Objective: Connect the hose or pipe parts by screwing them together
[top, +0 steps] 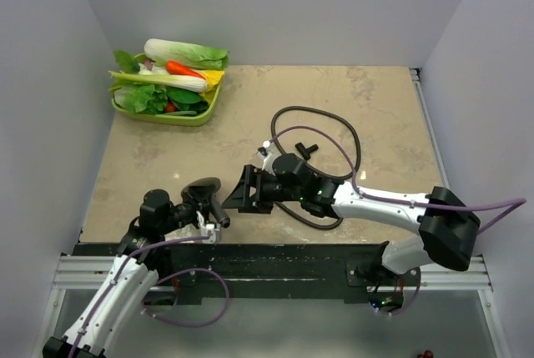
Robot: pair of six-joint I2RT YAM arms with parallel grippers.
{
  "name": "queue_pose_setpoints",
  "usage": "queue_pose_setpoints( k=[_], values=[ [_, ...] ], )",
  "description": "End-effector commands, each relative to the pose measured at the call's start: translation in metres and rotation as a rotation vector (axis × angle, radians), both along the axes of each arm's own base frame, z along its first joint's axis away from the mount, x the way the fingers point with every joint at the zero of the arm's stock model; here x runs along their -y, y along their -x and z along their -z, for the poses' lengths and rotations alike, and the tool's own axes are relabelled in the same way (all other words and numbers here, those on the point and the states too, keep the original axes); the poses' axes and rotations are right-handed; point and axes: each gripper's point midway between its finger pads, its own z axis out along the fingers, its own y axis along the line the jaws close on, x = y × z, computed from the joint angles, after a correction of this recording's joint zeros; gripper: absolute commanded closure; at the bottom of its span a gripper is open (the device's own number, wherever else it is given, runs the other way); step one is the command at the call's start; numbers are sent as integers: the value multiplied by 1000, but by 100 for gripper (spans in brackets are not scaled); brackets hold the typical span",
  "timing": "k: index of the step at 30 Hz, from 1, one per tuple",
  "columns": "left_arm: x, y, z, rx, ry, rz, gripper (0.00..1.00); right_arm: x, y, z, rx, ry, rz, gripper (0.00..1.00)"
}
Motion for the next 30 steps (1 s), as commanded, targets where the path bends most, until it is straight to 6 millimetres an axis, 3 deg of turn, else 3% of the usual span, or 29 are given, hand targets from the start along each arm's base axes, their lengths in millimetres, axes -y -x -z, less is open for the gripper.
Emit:
queue_pose_setpoints(
  k=[1, 13, 16, 19, 20, 23, 25, 26, 28, 30],
  values=[
    [6, -7, -25, 147, 4, 41, 100, -18, 12, -26, -17, -148, -35, 26],
    [2, -15, -31, 200, -14, 11, 100, -51, 34, -2, -116, -180, -72, 33],
    [1, -18, -38, 220, 2, -5, 100, -55, 38, 8, -145, -185, -70, 40],
    [2, -18, -47, 244, 26, -6, 100, -55, 38, 8, -169, -220, -45, 60],
    [2, -17, -49, 253, 31, -5, 100, -54, 37, 8, -173, -231, -37, 74],
    [2, -16, -55, 276, 38, -4, 99, -51, 33, 2, -154, -238, -8, 94],
    [2, -16, -56, 283, 42, -5, 91, -48, 34, -5, -130, -234, -14, 100],
    [2, -15, -56, 279, 45, -6, 73, -45, 31, -2, -125, -203, 5, 100],
    [1, -15, -58, 283, 47, -6, 65, -38, 27, -11, -82, -185, 20, 100],
    [1, -14, -59, 276, 55, -11, 40, -27, 20, -12, -72, -163, 48, 100]
  ],
)
